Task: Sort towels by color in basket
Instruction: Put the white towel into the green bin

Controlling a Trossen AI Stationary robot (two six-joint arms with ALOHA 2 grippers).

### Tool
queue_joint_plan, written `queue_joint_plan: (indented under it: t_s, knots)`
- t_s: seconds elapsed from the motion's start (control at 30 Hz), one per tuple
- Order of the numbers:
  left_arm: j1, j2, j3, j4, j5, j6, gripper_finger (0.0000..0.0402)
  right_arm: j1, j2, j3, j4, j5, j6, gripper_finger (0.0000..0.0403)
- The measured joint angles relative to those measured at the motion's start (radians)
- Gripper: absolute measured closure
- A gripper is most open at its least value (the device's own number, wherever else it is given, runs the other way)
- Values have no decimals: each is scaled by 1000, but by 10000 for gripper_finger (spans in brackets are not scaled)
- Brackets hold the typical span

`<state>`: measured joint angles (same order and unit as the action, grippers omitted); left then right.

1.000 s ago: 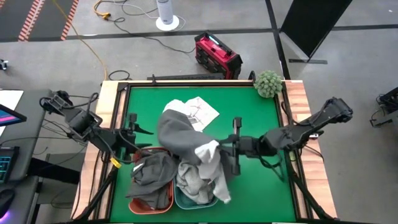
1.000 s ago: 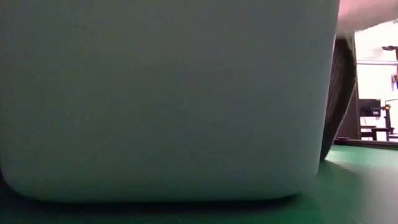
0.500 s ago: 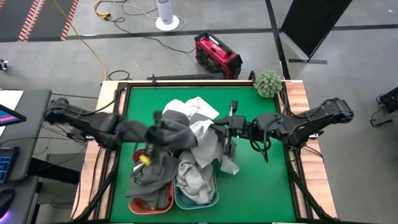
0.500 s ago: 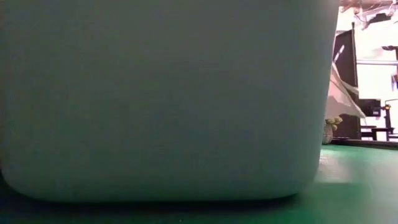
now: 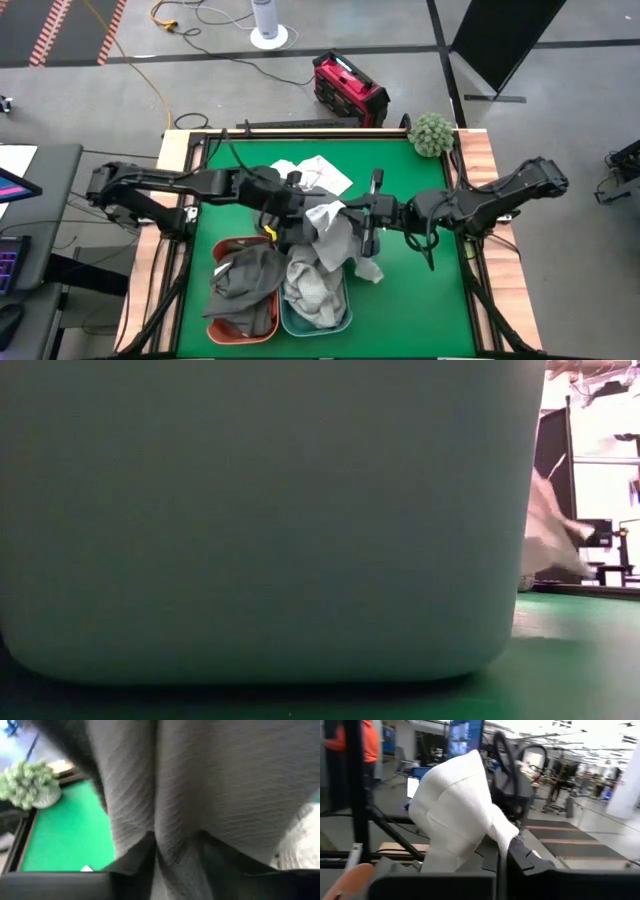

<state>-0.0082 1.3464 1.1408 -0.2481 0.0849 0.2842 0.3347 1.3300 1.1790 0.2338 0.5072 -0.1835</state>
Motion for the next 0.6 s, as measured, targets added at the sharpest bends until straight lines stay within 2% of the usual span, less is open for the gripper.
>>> queue_joint_plan:
  t_s: [0.13,0.3,0.43,0.6]
  knots:
    - [-9,-29,0,9,13,72,379,0,0,0,-17,65,0,350]
    - [1,-138,0,6,-20,76,398,13,0,0,-39,69,48,345]
    - [9,-257,0,8,-173,88,399,33,0,0,-57,70,102,343]
    - [10,-400,0,-3,-480,200,400,45,-1,0,-39,70,135,341]
